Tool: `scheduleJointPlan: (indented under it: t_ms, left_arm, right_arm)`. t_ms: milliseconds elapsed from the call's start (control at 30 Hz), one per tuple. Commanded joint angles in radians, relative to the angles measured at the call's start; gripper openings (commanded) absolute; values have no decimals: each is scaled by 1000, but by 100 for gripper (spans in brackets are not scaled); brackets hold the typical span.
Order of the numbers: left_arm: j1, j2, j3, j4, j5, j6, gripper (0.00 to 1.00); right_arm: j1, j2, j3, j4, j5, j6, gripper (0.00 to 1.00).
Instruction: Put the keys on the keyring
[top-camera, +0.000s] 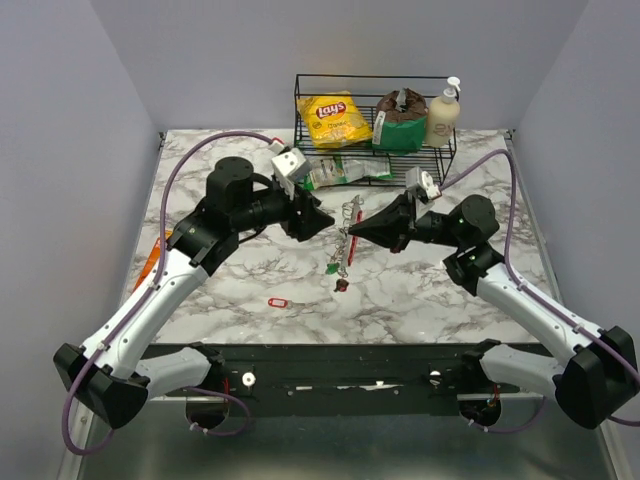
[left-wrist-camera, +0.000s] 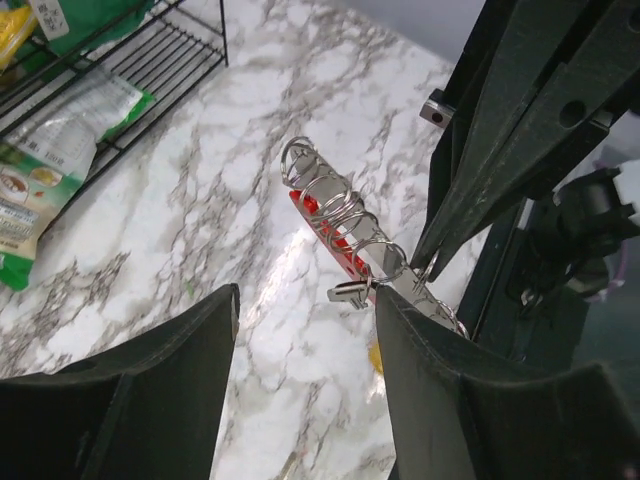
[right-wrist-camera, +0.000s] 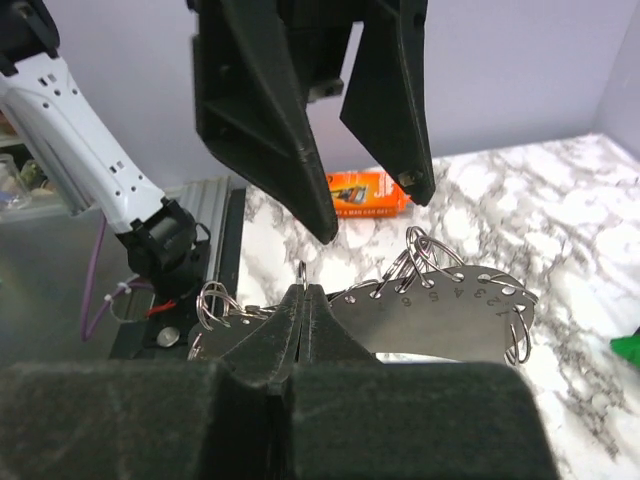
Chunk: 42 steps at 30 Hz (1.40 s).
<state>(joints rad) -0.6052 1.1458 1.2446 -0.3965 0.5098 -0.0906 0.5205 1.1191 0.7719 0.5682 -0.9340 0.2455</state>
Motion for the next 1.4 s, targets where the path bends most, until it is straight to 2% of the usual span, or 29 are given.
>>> scheduleJointPlan:
  t_ms: [0, 233, 333, 1167, 1367]
  left_arm:
    - [84, -83, -117, 345, 295, -179, 64]
    - [110, -58, -189, 606, 531, -330, 62]
    - [108, -38, -204, 679, 570, -371, 62]
    - [48, 52, -152, 631, 572, -316, 52]
    - [28, 55, -140, 630, 565, -310, 40]
  right_arm:
    - [1, -45, -29, 183, 41, 81, 1]
    - [-1, -56, -74, 358, 60, 164, 1]
    - [-1, -54, -66, 364, 44, 175, 1]
    - [0, -51, -66, 380, 44, 189, 1]
    - [0, -45, -68, 378, 43, 189, 1]
